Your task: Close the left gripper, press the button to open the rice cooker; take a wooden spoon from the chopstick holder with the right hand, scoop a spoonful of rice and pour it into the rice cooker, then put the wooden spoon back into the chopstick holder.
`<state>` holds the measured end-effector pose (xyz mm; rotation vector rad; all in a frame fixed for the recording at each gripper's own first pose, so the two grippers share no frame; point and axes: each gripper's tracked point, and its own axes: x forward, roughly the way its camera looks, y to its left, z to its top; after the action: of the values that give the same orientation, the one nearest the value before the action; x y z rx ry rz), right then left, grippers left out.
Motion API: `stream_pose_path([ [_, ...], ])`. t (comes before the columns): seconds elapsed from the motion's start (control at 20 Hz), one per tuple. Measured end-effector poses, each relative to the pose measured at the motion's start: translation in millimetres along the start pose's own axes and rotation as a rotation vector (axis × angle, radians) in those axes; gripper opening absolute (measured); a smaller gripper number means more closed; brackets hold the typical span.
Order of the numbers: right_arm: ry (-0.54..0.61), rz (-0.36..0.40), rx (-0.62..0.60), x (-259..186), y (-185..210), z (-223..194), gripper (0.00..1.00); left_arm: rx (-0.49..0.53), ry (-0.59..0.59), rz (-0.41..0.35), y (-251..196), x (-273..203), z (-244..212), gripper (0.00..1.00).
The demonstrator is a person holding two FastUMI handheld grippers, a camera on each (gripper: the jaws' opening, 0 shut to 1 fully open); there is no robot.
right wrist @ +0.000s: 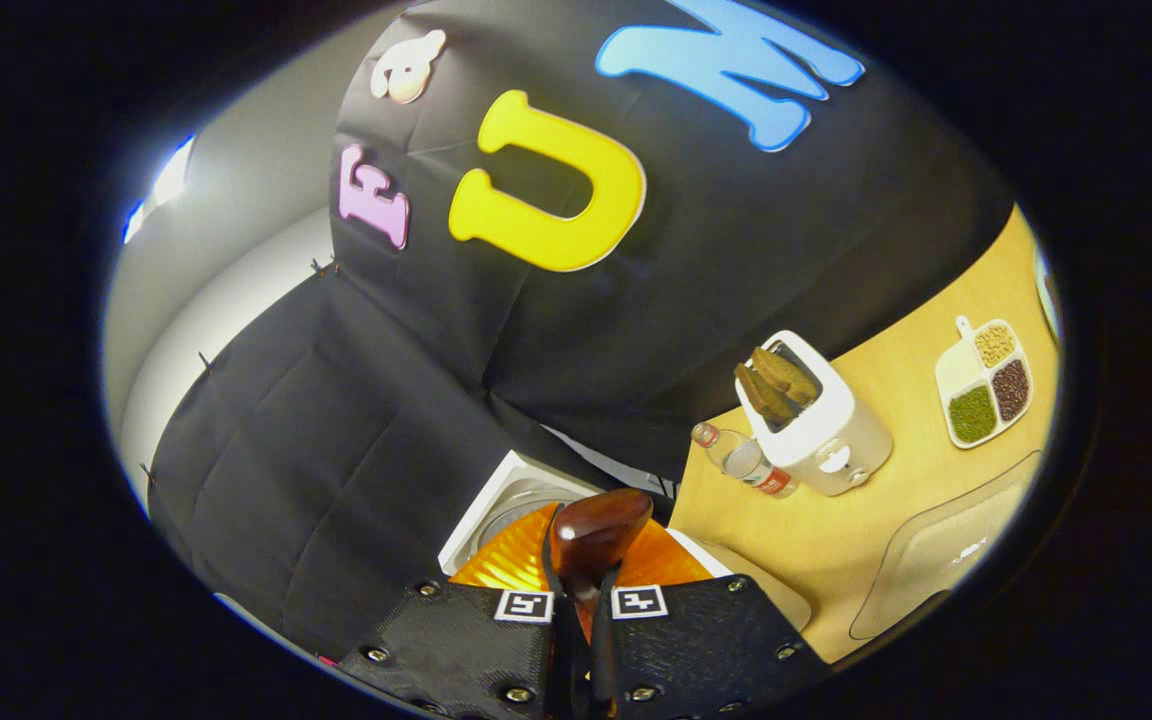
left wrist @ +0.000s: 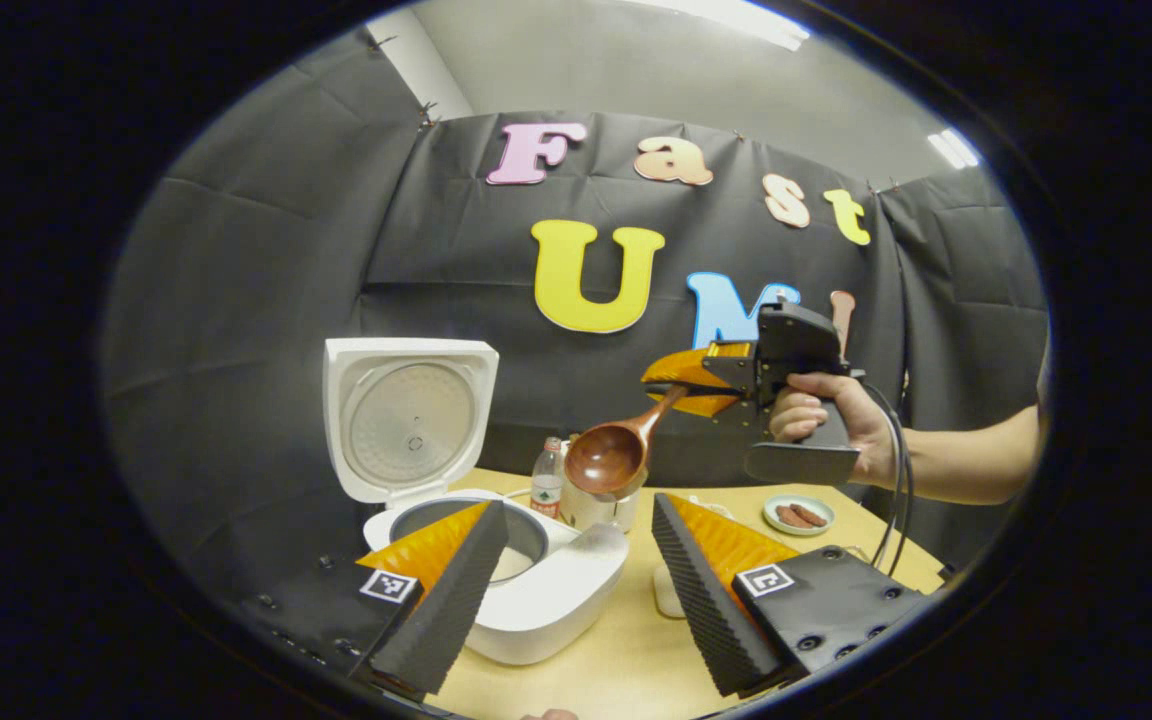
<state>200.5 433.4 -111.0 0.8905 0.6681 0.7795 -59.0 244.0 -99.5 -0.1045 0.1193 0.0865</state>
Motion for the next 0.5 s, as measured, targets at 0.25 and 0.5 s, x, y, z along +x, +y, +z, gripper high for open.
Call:
stream_pose_path([
  [0.25,-0.088,-0.017,0.088,-51,-27,28,0.07,0.019,0.002,-0.022,-15,9,7,1.00],
  [0.5,-0.138,-0.054,0.093,-102,-45,44,0.07,0.038,0.010,-0.031,-35,18,9,1.00],
])
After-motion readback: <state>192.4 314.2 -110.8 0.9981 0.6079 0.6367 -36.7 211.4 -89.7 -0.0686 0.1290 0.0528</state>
